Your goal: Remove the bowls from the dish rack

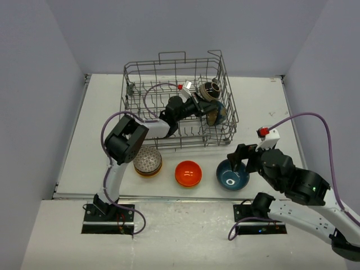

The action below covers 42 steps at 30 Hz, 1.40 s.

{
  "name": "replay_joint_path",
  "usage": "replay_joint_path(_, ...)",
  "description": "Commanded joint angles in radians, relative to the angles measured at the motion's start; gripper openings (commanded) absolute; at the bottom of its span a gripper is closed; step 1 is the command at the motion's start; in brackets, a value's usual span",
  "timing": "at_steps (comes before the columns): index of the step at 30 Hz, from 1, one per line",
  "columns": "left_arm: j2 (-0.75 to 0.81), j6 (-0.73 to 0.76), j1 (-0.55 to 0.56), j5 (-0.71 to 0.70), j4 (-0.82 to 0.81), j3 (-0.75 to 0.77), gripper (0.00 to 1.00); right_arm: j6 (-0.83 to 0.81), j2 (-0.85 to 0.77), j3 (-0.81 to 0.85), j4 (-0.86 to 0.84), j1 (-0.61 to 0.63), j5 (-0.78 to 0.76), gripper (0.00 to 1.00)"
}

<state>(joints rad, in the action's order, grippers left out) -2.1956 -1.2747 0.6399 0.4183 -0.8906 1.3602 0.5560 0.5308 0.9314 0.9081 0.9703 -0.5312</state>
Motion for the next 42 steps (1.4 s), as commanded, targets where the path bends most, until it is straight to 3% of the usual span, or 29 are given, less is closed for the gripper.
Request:
replay_joint_path(1,-0.039,-0.005,0.015,0.025,-0.035,0.005,0.0,-0.015,0.008,0.037,-0.014,0.005,0.002,0.99)
replay_joint_path(8,-0.046,0.076,0.015,0.022,0.085,0.053,0.0,-0.018,-0.006,0.037,-0.014,0.005,0.0,0.99)
replay_joint_path(12,-0.026,0.196,0.027,-0.021,0.275,0.1,0.0,-0.016,-0.008,0.035,-0.012,0.005,0.002,0.99)
replay_joint_path(14,-0.015,0.26,0.038,-0.064,0.349,0.137,0.16,-0.016,-0.011,0.034,-0.011,0.005,0.0,0.99)
replay_joint_path(16,-0.01,0.281,0.044,-0.094,0.41,0.149,0.25,-0.015,-0.012,0.034,-0.011,0.005,0.0,0.99)
replay_joint_path(22,-0.03,0.307,0.052,-0.107,0.484,0.191,0.25,-0.015,-0.02,0.034,-0.009,0.005,-0.001,0.99)
replay_joint_path(27,-0.052,0.35,0.066,-0.156,0.594,0.266,0.21,-0.013,-0.025,0.034,-0.003,0.005,-0.003,0.99)
replay_joint_path(31,-0.041,0.385,0.07,-0.193,0.648,0.283,0.0,-0.01,-0.032,0.032,0.0,0.005,-0.003,0.99)
replay_joint_path(37,0.031,0.391,0.067,-0.165,0.59,0.228,0.0,-0.007,-0.032,0.029,0.0,0.005,-0.003,0.99)
replay_joint_path(42,0.08,0.341,0.044,-0.072,0.42,0.151,0.0,-0.007,-0.031,0.024,-0.009,0.005,0.002,0.99)
